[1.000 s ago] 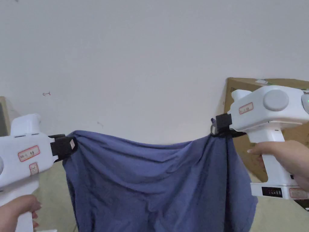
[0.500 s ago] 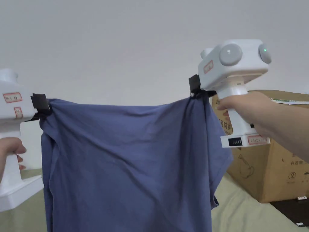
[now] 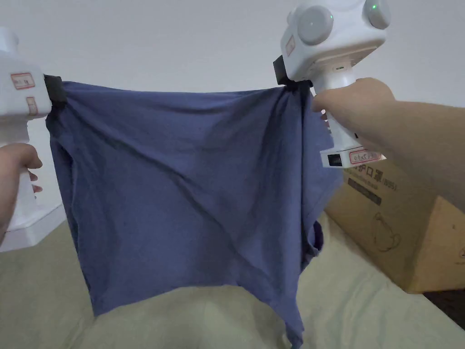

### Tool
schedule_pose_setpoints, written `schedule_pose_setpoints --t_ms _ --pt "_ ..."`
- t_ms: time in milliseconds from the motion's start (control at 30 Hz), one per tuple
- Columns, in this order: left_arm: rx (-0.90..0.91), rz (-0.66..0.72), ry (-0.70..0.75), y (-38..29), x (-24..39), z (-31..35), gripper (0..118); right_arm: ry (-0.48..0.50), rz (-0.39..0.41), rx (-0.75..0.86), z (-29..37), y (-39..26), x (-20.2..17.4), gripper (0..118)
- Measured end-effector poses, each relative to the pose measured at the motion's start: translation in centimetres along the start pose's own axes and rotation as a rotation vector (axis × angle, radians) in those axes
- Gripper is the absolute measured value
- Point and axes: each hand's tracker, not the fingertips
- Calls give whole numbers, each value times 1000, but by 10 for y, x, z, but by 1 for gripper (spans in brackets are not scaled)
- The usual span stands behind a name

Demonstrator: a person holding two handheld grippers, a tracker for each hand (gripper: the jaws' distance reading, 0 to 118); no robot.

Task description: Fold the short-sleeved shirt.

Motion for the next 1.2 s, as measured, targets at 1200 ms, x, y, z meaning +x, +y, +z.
schedule_pose_setpoints --t_ms 1200 --pt "-995 145 -162 -338 -73 284 30 368 -101 -776 231 -492 -67 23"
